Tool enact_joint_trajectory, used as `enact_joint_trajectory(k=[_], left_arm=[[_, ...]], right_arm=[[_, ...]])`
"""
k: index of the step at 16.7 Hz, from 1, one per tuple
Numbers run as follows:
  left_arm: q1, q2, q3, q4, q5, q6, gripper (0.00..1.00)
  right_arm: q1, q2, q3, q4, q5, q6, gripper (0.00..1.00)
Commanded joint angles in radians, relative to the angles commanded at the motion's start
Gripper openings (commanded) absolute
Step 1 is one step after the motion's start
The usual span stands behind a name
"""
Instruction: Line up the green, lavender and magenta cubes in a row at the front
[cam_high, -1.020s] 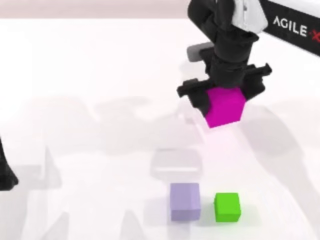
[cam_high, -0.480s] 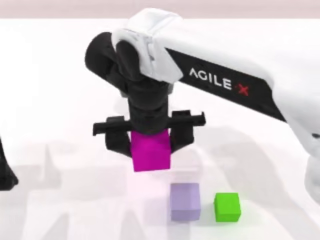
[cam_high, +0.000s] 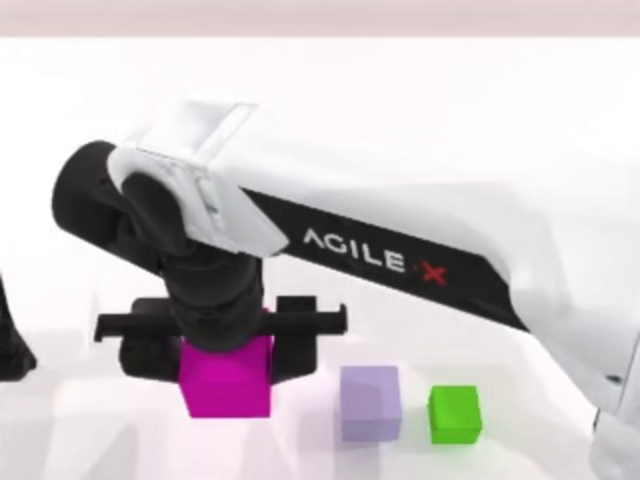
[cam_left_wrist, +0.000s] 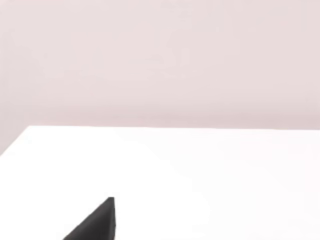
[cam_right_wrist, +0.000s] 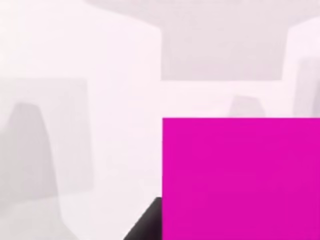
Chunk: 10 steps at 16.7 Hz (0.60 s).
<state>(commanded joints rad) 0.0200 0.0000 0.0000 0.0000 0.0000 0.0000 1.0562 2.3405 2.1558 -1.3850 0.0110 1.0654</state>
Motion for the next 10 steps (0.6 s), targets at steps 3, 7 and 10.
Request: enact_joint_trajectory(k=[3, 7, 10], left_arm=[[0.0, 0.0, 0.0, 0.0, 0.0, 0.0, 1.0], [0.0, 0.0, 0.0, 0.0, 0.0, 0.0, 1.0], [0.0, 0.0, 0.0, 0.0, 0.0, 0.0, 1.0]], right_arm=[[-0.004, 0.001, -0.002, 0.002, -0.001, 0.0, 0.0], [-0.002, 0.006, -0.073, 0.077, 0.001, -0.001, 0.0], [-0.001, 0.018, -0.175, 0.199, 0.001, 0.001, 0.0]])
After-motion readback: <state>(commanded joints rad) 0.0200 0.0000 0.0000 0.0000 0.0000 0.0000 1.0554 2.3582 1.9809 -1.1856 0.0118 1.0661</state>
